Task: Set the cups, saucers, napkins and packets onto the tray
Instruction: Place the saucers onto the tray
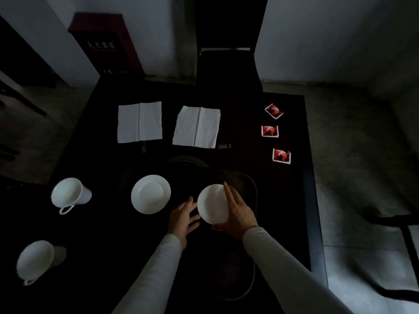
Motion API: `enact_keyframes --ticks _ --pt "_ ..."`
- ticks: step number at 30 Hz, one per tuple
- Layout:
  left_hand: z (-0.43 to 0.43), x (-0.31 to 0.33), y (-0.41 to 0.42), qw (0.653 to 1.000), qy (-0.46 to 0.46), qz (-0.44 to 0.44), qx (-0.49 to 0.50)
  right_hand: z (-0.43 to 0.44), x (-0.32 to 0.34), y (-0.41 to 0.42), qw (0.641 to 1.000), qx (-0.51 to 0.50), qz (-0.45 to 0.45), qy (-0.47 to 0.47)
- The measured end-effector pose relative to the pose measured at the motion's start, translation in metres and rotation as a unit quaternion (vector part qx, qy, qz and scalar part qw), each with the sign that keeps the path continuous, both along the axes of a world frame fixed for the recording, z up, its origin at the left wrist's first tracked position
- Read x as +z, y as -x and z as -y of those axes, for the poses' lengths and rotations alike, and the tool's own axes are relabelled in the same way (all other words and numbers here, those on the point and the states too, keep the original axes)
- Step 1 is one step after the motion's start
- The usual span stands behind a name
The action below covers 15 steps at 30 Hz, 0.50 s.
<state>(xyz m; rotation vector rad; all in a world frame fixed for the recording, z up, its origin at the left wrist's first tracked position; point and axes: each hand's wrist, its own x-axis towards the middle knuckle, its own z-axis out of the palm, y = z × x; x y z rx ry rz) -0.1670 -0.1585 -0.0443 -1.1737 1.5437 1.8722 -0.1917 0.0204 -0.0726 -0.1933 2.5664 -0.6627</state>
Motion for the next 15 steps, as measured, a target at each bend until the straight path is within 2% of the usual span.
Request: enact_keyframes --ticks 7,15 --pt "-0.001 0.0 -0.001 1.0 0.011 -0.009 -0.005 0.002 -0.003 -0.002 1.0 0.005 -0.006 0.011" --pt "0.0 -0.001 -0.004 0.996 0.066 -0.046 -0.029 -0.003 0.0 -0.014 0.999 -0.005 -0.031 0.023"
